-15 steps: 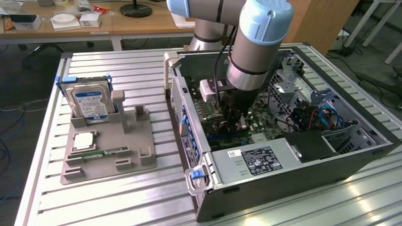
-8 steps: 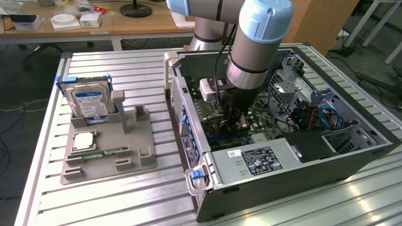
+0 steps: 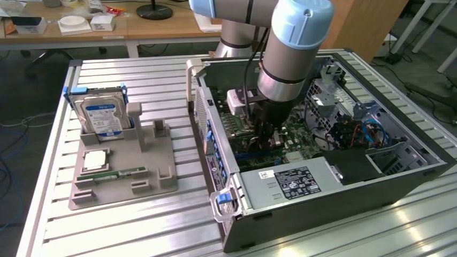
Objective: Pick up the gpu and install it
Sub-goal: 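Insert the gpu into the slot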
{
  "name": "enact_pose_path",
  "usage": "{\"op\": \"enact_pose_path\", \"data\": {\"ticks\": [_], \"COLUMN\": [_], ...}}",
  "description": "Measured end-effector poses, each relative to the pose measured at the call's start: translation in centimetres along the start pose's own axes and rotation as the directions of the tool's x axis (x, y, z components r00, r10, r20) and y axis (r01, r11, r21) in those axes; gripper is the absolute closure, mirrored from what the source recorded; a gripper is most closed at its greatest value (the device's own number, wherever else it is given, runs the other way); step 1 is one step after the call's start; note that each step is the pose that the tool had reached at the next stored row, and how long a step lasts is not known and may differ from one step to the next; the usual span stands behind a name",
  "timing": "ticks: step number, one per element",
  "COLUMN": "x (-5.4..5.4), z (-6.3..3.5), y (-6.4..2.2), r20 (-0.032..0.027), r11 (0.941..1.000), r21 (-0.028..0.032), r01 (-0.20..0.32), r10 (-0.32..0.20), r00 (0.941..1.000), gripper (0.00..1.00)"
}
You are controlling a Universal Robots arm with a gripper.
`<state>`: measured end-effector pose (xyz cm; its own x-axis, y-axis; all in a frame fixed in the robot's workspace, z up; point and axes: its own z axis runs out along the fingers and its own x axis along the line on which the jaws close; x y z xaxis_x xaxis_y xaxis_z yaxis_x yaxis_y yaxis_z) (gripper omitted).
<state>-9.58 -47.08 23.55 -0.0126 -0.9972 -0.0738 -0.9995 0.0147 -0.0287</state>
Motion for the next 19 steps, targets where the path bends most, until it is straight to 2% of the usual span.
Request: {"op": "enact_pose_path", "data": {"ticks": [8, 19], "x": [0.04, 0.05], "z": [0.51, 0.65], "y": [0.02, 0.02], "r20": [0.0004, 0.0005], "r11": [1.0000, 1.0000], "r21": [-0.0001, -0.0001], "r01": [0.000, 0.000], "r10": [0.000, 0.000], "r00": [1.0000, 1.0000], "gripper": [0.73, 0.73]}}
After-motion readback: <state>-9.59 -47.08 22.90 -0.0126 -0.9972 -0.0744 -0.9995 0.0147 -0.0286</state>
